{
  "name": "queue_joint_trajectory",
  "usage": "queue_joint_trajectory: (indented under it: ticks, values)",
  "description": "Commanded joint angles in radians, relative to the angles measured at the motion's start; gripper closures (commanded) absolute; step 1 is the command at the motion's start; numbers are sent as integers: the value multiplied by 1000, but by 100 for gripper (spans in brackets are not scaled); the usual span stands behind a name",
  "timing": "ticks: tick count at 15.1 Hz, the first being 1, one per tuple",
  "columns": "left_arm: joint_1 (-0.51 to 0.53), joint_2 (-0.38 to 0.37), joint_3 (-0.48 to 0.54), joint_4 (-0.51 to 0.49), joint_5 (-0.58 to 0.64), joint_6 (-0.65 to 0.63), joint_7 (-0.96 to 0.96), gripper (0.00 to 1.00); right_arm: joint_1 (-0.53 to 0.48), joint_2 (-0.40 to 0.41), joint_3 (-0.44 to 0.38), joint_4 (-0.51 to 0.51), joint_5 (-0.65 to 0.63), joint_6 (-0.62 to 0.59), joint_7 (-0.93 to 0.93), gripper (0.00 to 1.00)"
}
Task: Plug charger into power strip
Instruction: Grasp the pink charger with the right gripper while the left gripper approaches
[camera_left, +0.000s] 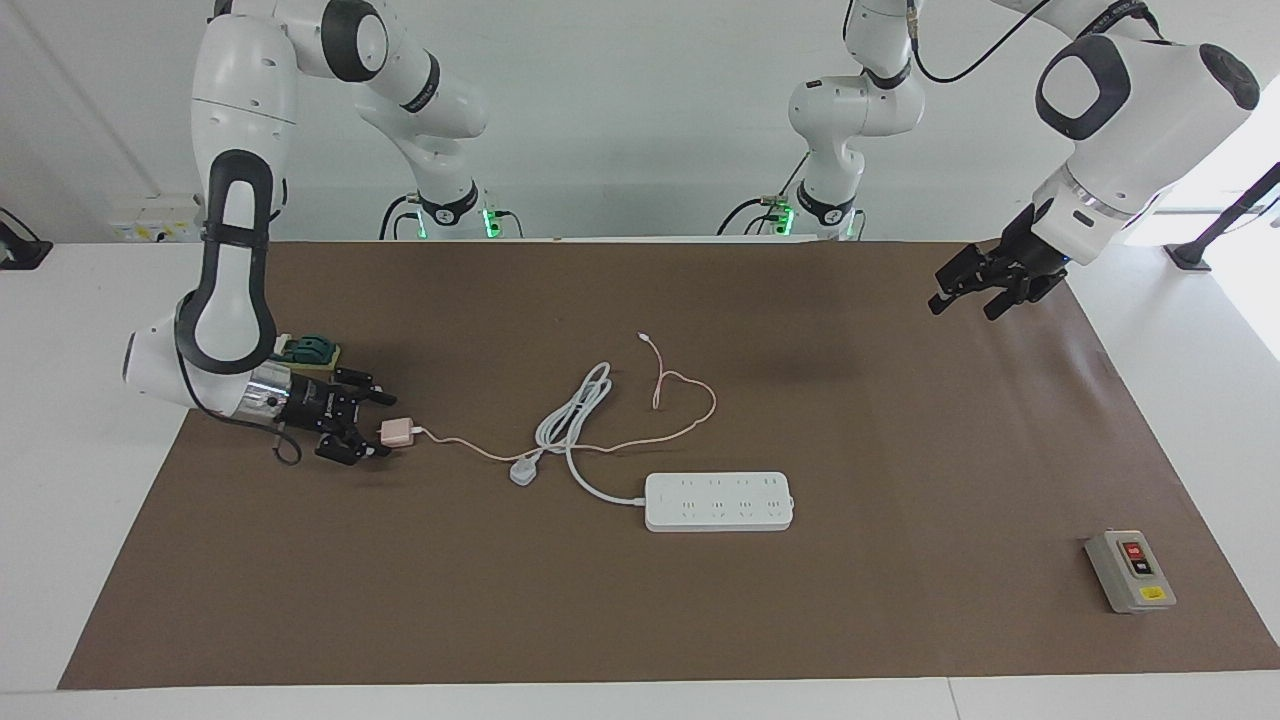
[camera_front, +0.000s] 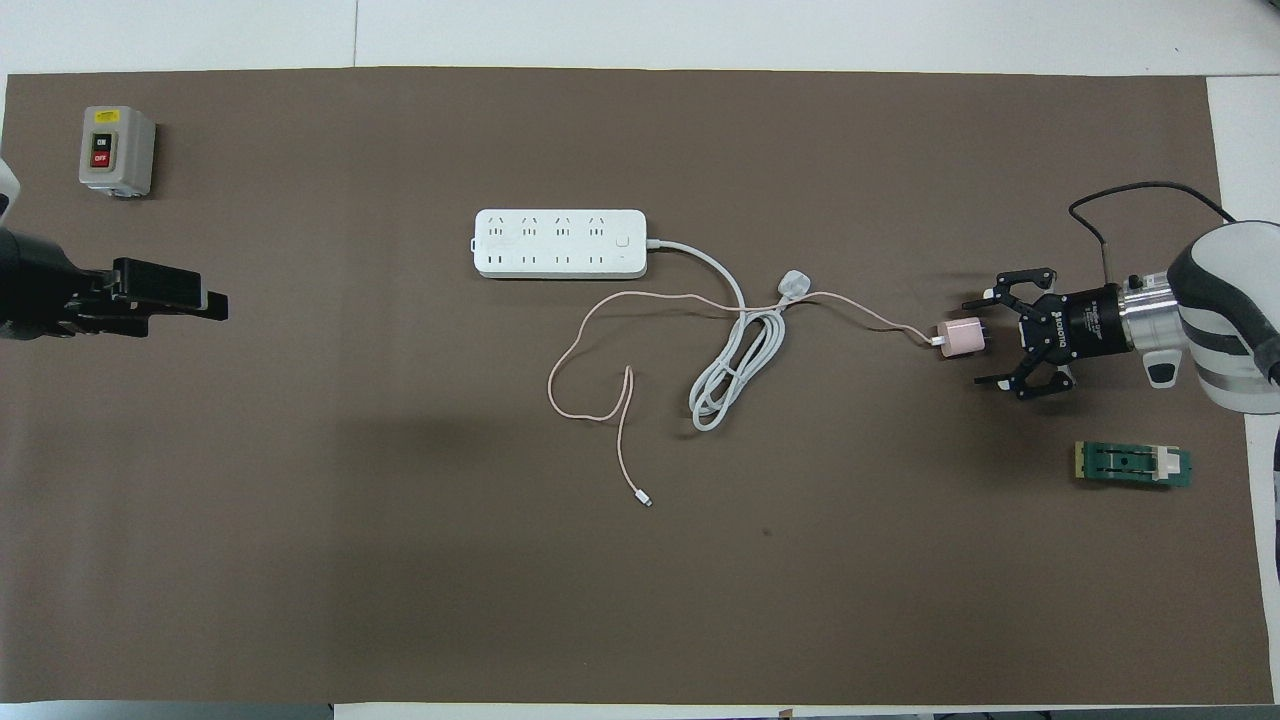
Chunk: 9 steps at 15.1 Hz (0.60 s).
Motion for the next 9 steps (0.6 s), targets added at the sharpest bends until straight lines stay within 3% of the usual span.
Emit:
queue_joint_trajectory:
  ticks: [1, 3, 4, 5, 7, 9]
  values:
    - [-6, -44, -3, -83, -180, 5, 22, 0, 0, -3, 4, -49, 63, 57, -93, 1]
    - [-10, -48, -5, -128, -324, 22, 60, 0, 0, -1, 4, -48, 68, 59, -103, 11]
    - [-30, -44, -5, -128, -372, 39, 74, 0, 0, 0, 4, -48, 68, 56, -104, 25]
    - [-49, -36, -5, -131, -412, 56, 76, 0, -1, -1, 4, -46, 69, 52, -107, 44]
    - [-58, -7, -5, -151, -548, 58, 102, 0, 0, 0, 2, -46, 68, 53, -135, 100]
    - [-76, 36, -6, -180, -710, 61, 197, 0, 0, -1, 2, -46, 69, 52, -138, 100]
